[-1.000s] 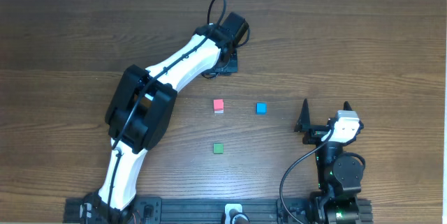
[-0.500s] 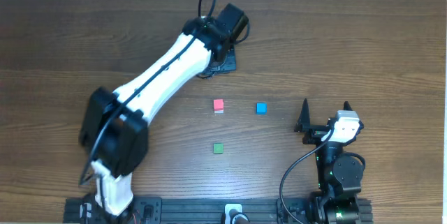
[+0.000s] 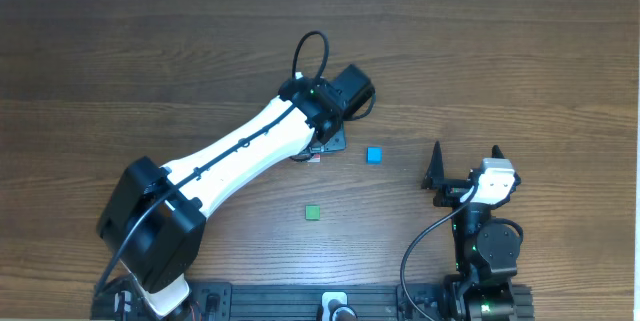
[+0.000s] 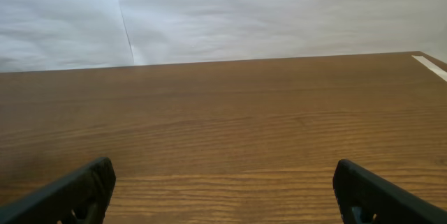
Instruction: Stack Cubes
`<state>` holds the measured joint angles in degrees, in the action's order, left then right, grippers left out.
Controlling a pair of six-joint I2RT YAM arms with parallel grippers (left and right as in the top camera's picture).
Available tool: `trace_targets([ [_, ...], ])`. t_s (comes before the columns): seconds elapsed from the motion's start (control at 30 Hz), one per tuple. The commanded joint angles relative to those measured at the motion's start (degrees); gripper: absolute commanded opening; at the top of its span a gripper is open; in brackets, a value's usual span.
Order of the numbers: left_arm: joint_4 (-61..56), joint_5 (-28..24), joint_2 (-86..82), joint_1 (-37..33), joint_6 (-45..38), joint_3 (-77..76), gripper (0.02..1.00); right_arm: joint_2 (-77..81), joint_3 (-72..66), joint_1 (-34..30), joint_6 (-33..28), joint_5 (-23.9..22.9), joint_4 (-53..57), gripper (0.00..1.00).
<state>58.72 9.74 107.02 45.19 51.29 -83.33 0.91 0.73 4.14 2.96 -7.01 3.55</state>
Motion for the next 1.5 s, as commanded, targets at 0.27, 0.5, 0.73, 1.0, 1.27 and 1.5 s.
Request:
trace_targets([
  [0.27, -3.04, 0.17, -0.94, -0.28, 2.12, 3.48, 0.121, -0.42, -0.44, -0.37, -0.07, 0.28, 0.02, 0.993],
  [0.5, -4.04, 0.2, -0.72, -0.31, 2.1, 3.63, 0.123, -0.42, -0.46, -0.37, -0.07, 0.28, 0.02, 0.991],
  [0.73, -4.11, 0.2, 0.15, -0.31, 2.1, 3.63, 0.123, -0.42, -0.44, -0.37, -0.07, 0.28, 0.0, 0.991],
  [1.0, -4.94, 0.2, 1.25, -0.35, 2.05, 3.63, 0.123, -0.42, -0.44, -0.37, -0.07, 0.28, 0.02, 0.993],
  [1.27, -5.14, 0.2, 1.55, -0.35, 1.68, 3.63, 0.126, -0.42, -0.44, -0.37, -0.07, 0.26, 0.02, 0.993],
  [1.5, -5.14, 0.22, 1.75, -0.35, 1.68, 3.63, 0.126, -0.42, -0.44, -0.37, -0.07, 0.26, 0.02, 0.991],
])
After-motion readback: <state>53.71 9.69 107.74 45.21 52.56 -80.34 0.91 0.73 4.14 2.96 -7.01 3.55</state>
